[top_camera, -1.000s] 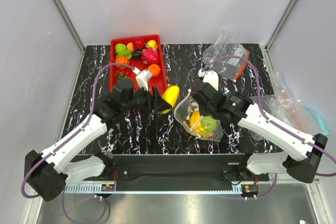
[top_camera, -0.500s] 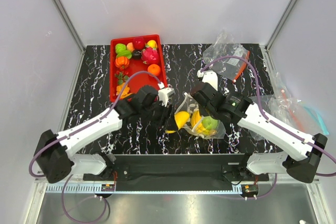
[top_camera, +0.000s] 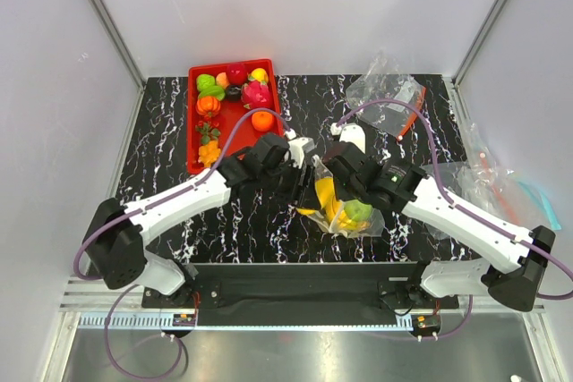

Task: Place the food in the zip-top bag and seal the zipper
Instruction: Place the fake fruit in the zipper food storage bag.

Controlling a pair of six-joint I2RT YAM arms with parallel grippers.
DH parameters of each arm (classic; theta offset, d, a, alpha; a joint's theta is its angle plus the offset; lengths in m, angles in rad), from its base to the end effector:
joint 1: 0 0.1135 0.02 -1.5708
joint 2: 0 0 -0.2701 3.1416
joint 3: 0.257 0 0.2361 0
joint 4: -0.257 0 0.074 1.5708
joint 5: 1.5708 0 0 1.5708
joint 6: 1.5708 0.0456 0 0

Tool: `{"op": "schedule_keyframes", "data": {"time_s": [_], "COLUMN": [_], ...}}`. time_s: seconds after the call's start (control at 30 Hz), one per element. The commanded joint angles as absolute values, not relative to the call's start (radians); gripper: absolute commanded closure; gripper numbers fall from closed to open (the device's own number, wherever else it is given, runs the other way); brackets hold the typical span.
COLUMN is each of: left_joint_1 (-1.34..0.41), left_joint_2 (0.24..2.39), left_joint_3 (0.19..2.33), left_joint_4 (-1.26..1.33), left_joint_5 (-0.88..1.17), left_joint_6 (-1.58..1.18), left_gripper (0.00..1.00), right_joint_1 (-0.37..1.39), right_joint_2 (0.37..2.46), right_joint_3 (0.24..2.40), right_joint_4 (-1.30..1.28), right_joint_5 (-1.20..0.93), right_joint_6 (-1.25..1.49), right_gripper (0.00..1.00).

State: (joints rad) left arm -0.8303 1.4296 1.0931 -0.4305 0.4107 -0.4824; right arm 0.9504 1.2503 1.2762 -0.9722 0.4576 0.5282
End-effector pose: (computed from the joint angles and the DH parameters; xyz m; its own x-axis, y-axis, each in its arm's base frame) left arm 0.1894 -0.2343 0.2818 -0.8187 0.2653 -0.5093 0.5541 0.5976 -0.5795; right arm 0.1494 0.1745 0.3425 -0.6995 -0.2013 -0.6856 -0.2630 0.9647 -0.0149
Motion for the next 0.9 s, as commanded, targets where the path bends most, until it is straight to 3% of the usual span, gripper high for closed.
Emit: {"op": "schedule_keyframes", "data": {"time_s": [0.0,0.5,0.53,0.67,0.87], "left_joint_1": [-0.85,-0.936,-0.96,-1.012,-1.028], "left_joint_2": [1.451,1.558,1.565,1.594,1.54], "left_joint_3": [1.112,1.011,1.012,1.012,1.04], "left_joint_4": [-0.254,0.118,0.121,0.144,0.037], "left_joint_5": [0.422,0.186,0.172,0.149,0.13], "left_joint_6": [-0.59,-0.827,-0.831,-0.851,-0.79], "left_gripper": [0.5,0.46,0.43,0.17,0.03], "right_joint_1": [0.956,0.957,0.957,0.957,0.956], "right_joint_2": [1.227,1.203,1.192,1.164,1.137], "right_joint_3": [1.267,1.236,1.235,1.223,1.216], "right_joint_4": [-0.911,-0.853,-0.851,-0.854,-0.9], "right_joint_5": [0.442,0.428,0.433,0.472,0.531], "right_joint_6": [0.534,0.574,0.577,0.592,0.627], "right_gripper": [1.0,1.0,1.0,1.0,1.0]}}
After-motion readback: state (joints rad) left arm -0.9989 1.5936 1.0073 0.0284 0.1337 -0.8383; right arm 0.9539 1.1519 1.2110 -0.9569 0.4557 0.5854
